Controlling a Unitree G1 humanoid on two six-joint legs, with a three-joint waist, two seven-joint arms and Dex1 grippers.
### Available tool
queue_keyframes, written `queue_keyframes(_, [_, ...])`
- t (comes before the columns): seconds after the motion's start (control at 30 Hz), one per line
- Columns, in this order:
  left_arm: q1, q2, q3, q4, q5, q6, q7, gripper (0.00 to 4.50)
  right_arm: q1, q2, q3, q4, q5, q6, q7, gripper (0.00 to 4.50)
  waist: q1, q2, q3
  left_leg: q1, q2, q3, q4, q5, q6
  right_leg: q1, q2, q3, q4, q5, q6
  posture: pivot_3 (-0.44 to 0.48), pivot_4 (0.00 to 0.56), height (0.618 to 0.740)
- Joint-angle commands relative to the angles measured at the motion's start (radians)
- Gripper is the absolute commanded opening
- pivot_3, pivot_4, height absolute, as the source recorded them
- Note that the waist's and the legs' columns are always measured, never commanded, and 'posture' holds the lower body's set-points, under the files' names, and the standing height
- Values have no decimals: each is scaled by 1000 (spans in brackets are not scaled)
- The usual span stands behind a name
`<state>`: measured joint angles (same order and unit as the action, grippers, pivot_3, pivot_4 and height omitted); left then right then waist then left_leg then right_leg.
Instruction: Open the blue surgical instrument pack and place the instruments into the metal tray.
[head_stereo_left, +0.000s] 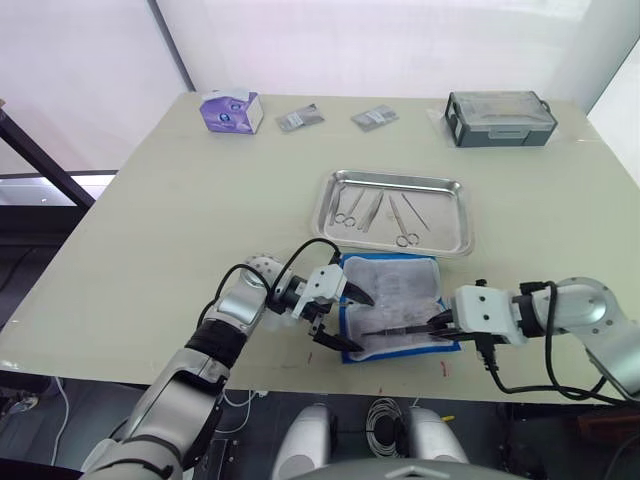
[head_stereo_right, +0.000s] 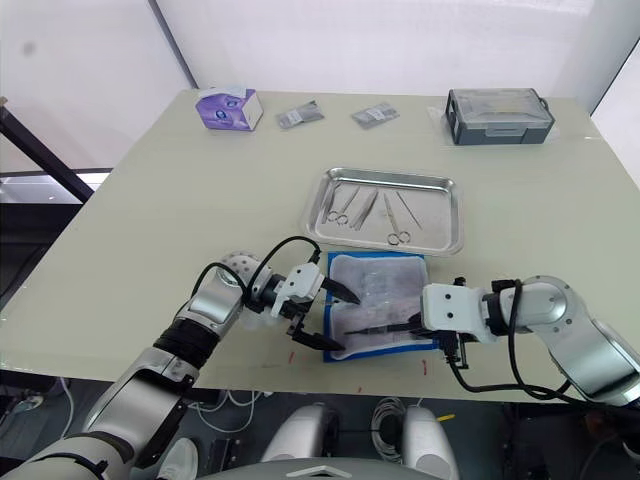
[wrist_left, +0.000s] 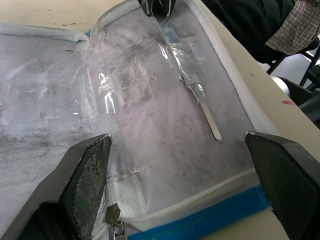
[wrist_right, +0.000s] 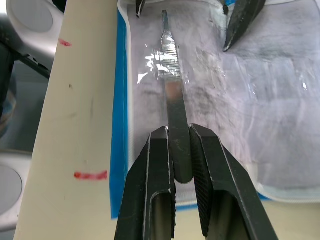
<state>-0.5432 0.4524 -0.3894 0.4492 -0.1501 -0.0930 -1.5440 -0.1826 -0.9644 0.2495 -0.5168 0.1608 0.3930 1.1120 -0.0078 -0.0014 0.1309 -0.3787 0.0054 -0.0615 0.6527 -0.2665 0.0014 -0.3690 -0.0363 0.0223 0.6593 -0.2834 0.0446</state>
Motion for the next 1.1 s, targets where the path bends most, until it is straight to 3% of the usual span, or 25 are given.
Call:
queue_keyframes(0.03, [80, 14, -117, 87, 121, 68, -6, 4500, 6, -44, -110, -25, 0, -41, -6, 60, 0, 0, 0, 0, 0, 0, 0, 0, 0, 0, 0, 0, 0, 0, 0, 0, 150, 740])
queue_keyframes(0.33, [77, 12, -119, 92, 122, 64, -7, 4500, 42, -98, -171, -16, 8, -57, 2, 60, 1, 1, 0, 0, 0, 0, 0, 0, 0, 0, 0, 0, 0, 0, 0, 0, 150, 740])
queue_keyframes(1.1, [76, 7, -111, 102, 111, 59, -8, 4500, 200, -212, -467, 87, 106, -99, 130, 60, 1, 1, 0, 0, 0, 1, 0, 0, 0, 0, 0, 1, -1, 0, 0, 0, 150, 740])
